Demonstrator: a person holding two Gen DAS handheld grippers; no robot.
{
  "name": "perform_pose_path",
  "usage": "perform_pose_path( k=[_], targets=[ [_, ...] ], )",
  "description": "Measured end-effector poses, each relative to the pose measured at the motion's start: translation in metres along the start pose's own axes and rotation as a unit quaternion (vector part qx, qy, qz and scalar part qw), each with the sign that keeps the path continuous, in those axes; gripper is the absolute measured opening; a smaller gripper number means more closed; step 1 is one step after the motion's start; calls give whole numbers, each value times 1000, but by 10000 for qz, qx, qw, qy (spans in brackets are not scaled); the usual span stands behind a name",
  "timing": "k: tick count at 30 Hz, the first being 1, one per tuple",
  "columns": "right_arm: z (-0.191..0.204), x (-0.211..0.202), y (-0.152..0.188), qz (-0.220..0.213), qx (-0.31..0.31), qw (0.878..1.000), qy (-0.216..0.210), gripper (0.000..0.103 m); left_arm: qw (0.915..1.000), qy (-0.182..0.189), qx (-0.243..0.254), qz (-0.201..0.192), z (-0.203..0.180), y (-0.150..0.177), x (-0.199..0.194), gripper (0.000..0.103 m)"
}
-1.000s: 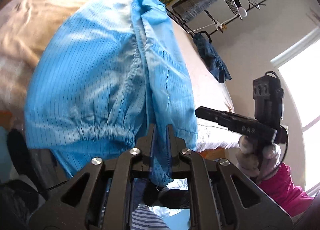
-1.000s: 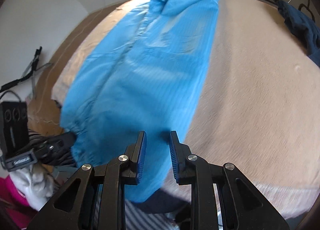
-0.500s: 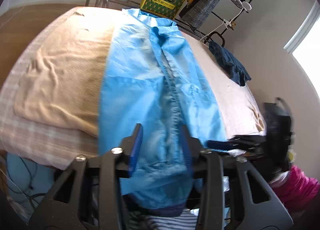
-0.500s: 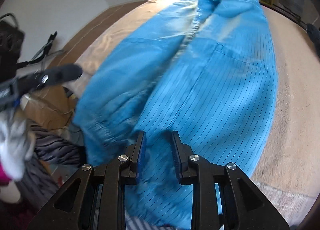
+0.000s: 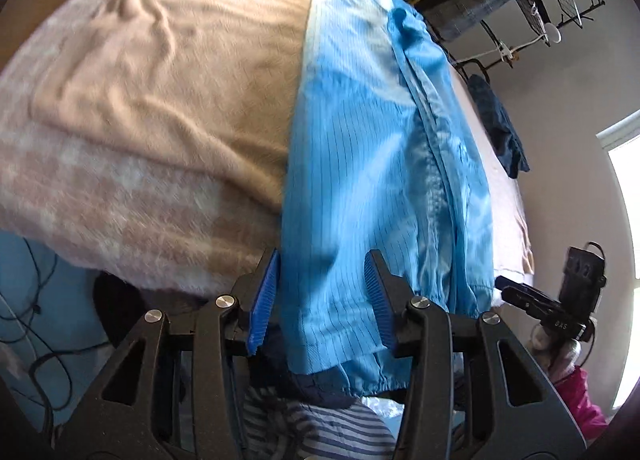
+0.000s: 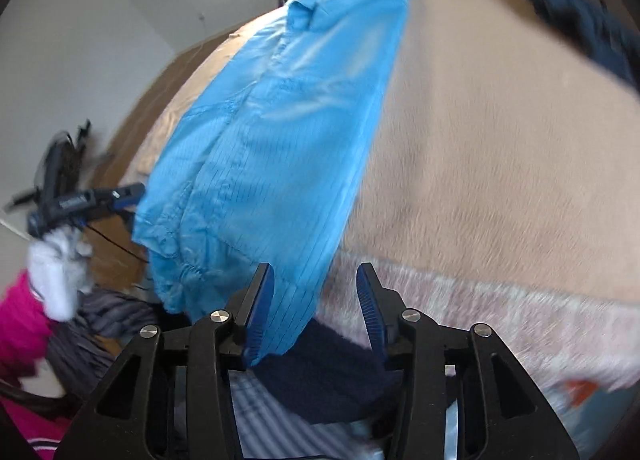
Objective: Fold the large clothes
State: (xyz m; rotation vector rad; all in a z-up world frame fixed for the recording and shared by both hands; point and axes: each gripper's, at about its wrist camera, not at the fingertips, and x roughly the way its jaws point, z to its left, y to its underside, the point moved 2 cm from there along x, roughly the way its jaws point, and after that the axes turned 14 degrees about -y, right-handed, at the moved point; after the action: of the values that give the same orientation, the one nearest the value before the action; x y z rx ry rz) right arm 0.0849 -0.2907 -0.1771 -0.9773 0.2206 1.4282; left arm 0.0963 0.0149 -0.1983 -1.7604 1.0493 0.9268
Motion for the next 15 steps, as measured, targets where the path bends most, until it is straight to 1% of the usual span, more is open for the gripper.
perform_pose_path(
  k=[2, 4, 7, 10, 13, 14, 15],
  targets=[
    [-1, 5, 3, 106, 102, 9996, -260, 41, 9999, 60, -39, 87, 0, 3, 4, 44],
    [-2, 12, 6, 211, 199, 9983, -501, 41, 9999, 109, -83, 73, 0, 4, 3, 44],
    [3, 15, 10, 184, 244, 9969, -728, 44, 9995, 264, -112, 152, -1, 5, 2, 44],
    [2, 14, 12, 207, 406, 9932, -1073, 44, 9985, 454, -96, 292, -2, 13, 1, 44],
    [-7, 15, 17, 254, 564, 9888, -1357, 44, 9979, 503, -25, 403, -3, 18, 4, 44],
    [-10, 18, 17, 281, 662, 9866, -1462, 44, 9980, 498, -9, 387, -4, 17, 4, 44],
    [-14, 19, 18, 291, 730, 9848, -1547, 44, 9978, 500, -86, 433, -4, 17, 4, 44]
  ],
)
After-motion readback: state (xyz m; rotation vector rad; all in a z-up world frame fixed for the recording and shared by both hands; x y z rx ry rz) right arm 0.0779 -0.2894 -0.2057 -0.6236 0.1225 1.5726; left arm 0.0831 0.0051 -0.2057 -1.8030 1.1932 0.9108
